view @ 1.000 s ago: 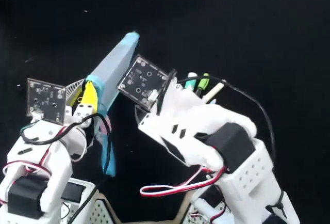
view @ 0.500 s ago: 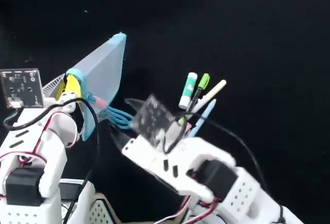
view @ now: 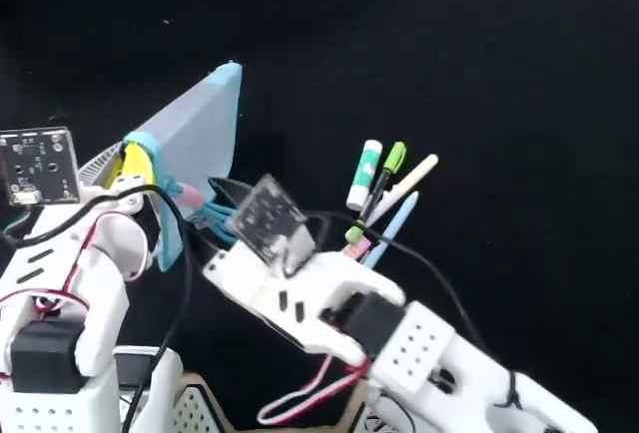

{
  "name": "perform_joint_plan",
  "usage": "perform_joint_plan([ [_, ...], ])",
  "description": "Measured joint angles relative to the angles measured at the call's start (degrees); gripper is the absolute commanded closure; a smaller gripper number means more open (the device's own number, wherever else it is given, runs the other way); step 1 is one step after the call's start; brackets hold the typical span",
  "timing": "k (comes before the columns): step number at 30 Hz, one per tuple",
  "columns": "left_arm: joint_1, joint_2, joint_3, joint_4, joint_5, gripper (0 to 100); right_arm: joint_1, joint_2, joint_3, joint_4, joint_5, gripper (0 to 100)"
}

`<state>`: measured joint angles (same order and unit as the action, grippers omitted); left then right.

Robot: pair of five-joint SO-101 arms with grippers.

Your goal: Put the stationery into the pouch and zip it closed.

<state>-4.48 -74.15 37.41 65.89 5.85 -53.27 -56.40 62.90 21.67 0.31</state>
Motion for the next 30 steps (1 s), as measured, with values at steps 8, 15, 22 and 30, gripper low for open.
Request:
perform_joint_plan([
  [8, -3.43, 0.53, 0.00, 1.23, 0.00, 97, 0.00, 7.74, -3.87, -0.26, 0.00, 98.1],
  [15, -3.43, 0.53, 0.00, 1.23, 0.00, 97, -0.09, 7.74, -4.22, 2.02, 0.00, 98.8],
  [22, -3.43, 0.53, 0.00, 1.23, 0.00, 97, 0.00, 3.87, -5.54, 10.55, 0.00, 98.7],
  [30, -3.43, 0.53, 0.00, 1.23, 0.00, 97, 0.09, -0.26, -5.54, 11.16, 0.00, 98.6],
])
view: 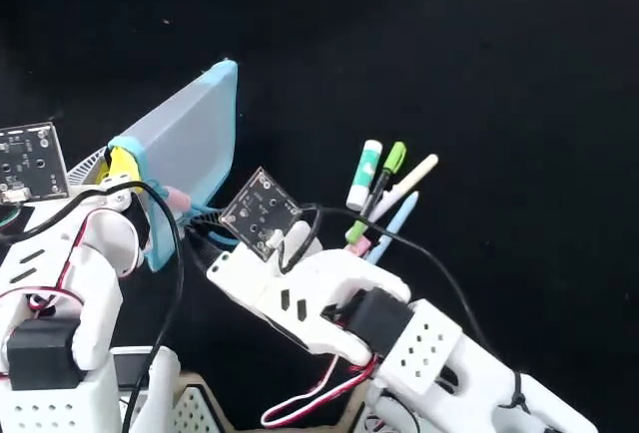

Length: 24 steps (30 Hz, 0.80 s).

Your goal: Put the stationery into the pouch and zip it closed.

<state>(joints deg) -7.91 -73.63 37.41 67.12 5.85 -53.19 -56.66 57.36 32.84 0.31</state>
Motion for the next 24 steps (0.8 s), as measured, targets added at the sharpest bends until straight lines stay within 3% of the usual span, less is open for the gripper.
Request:
perform_joint_plan([
  [3, 0.00, 0.00, 0.00, 0.00, 0.00, 97, -0.09, 0.00, 0.00, -0.79, 0.00, 98.2],
  [8, 0.00, 0.00, 0.00, 0.00, 0.00, 97, -0.09, 2.46, 0.00, -3.08, 0.00, 85.7],
  [24, 0.00, 0.00, 0.00, 0.00, 0.00, 97, -0.18, 2.46, 1.67, -3.08, 0.00, 88.2],
])
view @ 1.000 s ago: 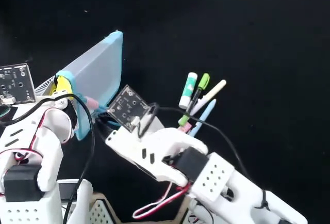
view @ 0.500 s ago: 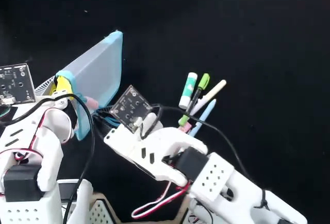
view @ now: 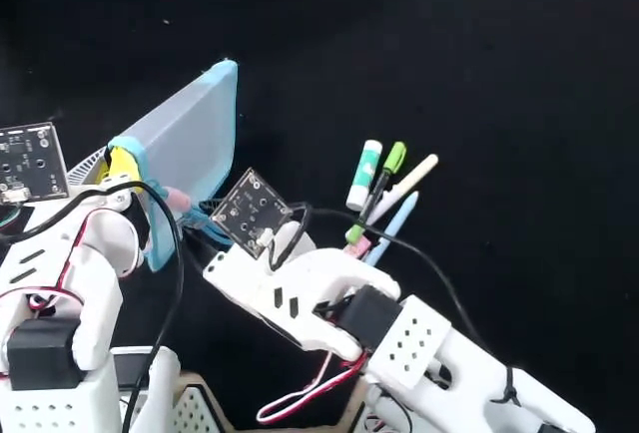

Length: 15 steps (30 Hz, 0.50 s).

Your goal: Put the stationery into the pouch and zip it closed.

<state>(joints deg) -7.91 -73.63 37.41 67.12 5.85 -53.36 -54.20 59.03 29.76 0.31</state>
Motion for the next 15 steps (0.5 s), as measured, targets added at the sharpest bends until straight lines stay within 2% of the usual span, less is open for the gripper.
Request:
perform_joint_plan([
  [15, 0.00, 0.00, 0.00, 0.00, 0.00, 97, -4.04, -0.35, 0.00, -0.44, 0.00, 88.1],
])
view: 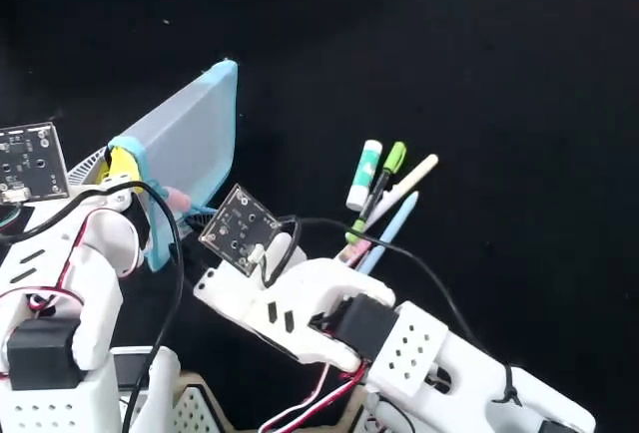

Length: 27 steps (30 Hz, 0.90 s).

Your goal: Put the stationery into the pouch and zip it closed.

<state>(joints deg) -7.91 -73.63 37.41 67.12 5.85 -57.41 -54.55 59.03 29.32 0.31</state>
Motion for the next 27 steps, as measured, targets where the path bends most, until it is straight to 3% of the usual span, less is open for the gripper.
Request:
perform_joint_plan([
  [27, 0.00, 0.00, 0.00, 0.70, 0.00, 97, 0.00, 0.00, 2.11, -0.44, 0.00, 88.1],
])
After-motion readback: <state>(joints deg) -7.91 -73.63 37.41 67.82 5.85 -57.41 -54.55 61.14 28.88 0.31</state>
